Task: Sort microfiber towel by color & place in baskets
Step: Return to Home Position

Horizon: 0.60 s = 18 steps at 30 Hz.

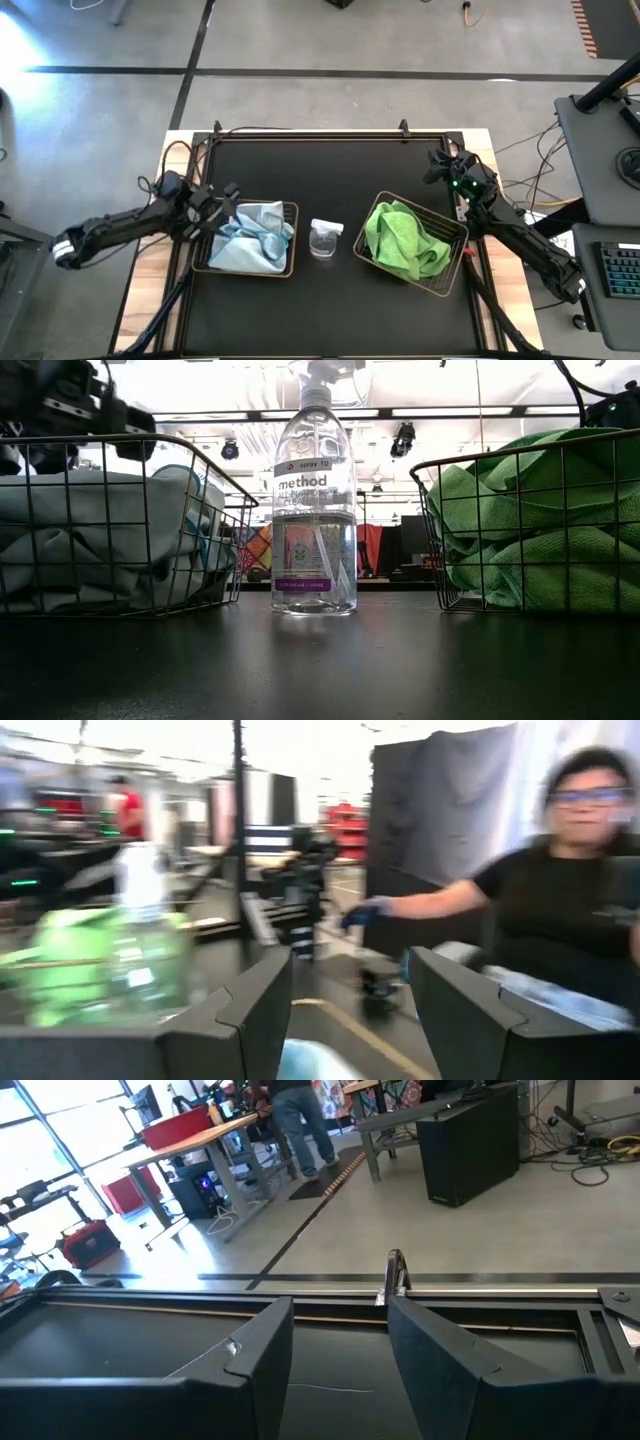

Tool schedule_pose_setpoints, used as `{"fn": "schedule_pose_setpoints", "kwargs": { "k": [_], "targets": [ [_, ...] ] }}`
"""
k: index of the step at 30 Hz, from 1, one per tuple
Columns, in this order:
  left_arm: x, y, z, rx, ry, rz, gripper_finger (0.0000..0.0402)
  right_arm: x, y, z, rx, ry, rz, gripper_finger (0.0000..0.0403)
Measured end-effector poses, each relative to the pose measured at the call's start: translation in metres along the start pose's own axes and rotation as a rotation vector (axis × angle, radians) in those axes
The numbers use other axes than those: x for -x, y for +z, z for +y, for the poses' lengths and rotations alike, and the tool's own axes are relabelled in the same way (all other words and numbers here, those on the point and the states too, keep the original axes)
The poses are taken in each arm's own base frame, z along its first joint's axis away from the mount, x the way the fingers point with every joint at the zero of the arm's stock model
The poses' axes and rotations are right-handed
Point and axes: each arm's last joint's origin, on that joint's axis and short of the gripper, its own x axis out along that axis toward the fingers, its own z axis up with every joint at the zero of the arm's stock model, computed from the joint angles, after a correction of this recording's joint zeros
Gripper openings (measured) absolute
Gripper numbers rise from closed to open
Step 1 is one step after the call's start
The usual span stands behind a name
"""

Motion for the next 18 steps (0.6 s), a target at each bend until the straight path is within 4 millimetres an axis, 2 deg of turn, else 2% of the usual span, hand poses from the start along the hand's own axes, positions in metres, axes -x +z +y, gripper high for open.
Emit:
{"fn": "schedule_pose_setpoints", "kwargs": {
  "k": [6,12,18],
  "targets": [
    [0.018,0.002,0.009,-0.032,0.182,0.003,0.0185,0.0,0.0,0.0,0.0,0.0,0.0,0.016],
    [0.031,0.003,0.014,-0.156,0.311,0.023,0.0185,0.0,0.0,0.0,0.0,0.0,0.0,0.016],
    [0.038,0.001,0.019,-0.128,0.386,0.03,0.0185,0.0,0.0,0.0,0.0,0.0,0.0,0.016]
  ]
}}
